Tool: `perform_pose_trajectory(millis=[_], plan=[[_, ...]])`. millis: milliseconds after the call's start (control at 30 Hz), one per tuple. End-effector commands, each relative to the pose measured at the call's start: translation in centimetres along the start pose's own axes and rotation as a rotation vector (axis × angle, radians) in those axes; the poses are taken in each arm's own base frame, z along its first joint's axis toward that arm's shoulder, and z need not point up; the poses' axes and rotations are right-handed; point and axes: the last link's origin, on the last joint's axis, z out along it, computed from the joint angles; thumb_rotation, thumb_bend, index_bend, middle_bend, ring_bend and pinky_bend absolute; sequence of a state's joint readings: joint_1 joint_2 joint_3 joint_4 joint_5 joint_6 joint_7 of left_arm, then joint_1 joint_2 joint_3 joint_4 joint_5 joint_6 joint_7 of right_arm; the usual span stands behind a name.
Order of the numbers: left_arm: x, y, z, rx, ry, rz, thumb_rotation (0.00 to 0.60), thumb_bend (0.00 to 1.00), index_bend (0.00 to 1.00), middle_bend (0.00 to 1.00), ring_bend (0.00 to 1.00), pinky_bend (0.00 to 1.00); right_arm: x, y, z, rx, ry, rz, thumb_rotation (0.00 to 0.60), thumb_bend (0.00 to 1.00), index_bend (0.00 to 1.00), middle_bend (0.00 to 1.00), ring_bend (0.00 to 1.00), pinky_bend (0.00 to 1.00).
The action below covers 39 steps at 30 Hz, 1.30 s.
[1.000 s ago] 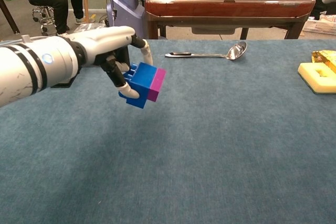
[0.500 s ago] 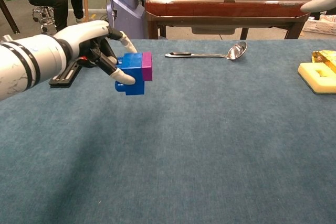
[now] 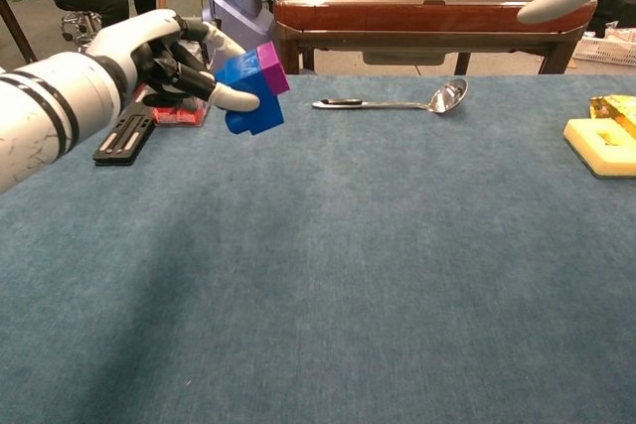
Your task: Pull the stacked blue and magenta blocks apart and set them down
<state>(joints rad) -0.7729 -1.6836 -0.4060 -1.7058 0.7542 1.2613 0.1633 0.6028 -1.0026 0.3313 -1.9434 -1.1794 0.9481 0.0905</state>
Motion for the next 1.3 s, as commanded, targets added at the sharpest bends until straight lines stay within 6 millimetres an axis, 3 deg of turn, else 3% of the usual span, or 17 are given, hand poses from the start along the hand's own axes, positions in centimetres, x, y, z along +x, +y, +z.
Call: perform_pose_trajectory(millis=[33, 500, 1300], plan=[[0.0, 0.1, 0.2, -0.004, 0.013, -0.026, 0.6, 0.32, 0.63, 1.0, 0.93, 1.0, 0.1, -0.4, 0.7, -0.004, -0.027, 0.034, 0.6, 0.05, 0.32, 0.97, 0.97, 1.0], [0.1, 1.1, 0.6, -0.022, 0.019, -0.052, 0.6, 0.32, 0.63, 1.0, 0.93, 1.0, -0.4, -2.8, 4.9, -0.036, -0.161, 0.171, 0.6, 0.0, 0.28, 1.0, 1.0, 1.0], [0.3, 1.9, 0.7, -0.042, 0.006, -0.05, 0.6, 0.32, 0.64, 1.0, 0.93, 1.0, -4.7, -6.6, 10.7, -0.084, -0.297, 0.335, 0.6, 0.0, 0.25, 1.0, 1.0, 1.0]])
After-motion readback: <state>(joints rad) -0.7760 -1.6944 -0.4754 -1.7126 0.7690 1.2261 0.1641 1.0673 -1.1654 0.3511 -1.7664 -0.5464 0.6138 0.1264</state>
